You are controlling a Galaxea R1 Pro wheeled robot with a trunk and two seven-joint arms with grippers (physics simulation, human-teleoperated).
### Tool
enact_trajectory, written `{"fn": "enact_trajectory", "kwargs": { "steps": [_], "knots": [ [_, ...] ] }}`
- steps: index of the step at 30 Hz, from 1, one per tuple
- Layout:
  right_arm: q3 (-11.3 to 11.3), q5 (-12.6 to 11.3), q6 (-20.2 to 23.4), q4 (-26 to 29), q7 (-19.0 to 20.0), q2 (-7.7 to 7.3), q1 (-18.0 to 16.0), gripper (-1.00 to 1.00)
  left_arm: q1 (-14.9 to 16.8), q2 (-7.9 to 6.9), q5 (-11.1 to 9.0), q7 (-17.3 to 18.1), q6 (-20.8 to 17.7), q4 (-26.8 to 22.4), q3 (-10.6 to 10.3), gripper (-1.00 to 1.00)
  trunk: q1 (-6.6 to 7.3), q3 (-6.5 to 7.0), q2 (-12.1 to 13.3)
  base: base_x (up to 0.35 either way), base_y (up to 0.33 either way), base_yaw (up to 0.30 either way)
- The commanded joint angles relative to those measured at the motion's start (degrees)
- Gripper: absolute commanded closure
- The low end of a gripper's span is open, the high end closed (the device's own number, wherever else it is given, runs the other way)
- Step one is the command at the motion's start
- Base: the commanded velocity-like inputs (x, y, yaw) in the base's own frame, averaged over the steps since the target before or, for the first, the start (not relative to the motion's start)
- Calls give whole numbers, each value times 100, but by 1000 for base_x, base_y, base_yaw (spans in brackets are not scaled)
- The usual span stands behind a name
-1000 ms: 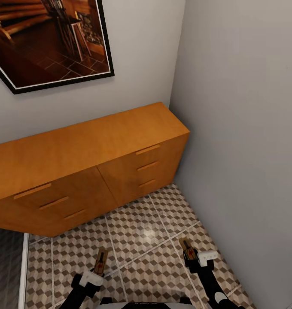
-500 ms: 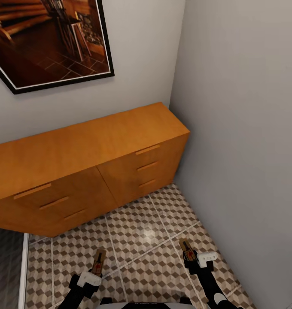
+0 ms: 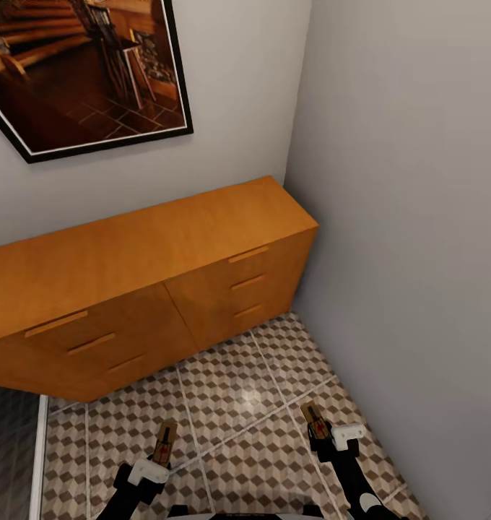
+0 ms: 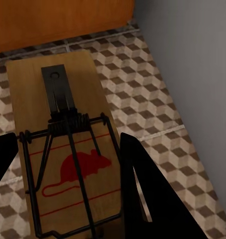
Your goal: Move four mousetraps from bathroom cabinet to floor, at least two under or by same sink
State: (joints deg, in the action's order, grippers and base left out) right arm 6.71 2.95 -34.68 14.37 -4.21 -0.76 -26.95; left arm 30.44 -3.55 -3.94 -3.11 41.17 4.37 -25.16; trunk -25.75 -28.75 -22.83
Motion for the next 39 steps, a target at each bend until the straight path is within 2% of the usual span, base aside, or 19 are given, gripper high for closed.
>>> {"fn": "enact_trajectory", "kwargs": {
  "steps": [1,39],
  "knots": [
    [32,22,-12,-4,-45,-3,-4,100,6,4,-27,-23,32,20,-51,100,-3,-5,-9,0,0,0],
    [32,22,-4,-8,-45,-2,-4,100,-35,4,-26,-23,32,20,-51,100,-3,0,-9,-9,0,0]
  ]
}}
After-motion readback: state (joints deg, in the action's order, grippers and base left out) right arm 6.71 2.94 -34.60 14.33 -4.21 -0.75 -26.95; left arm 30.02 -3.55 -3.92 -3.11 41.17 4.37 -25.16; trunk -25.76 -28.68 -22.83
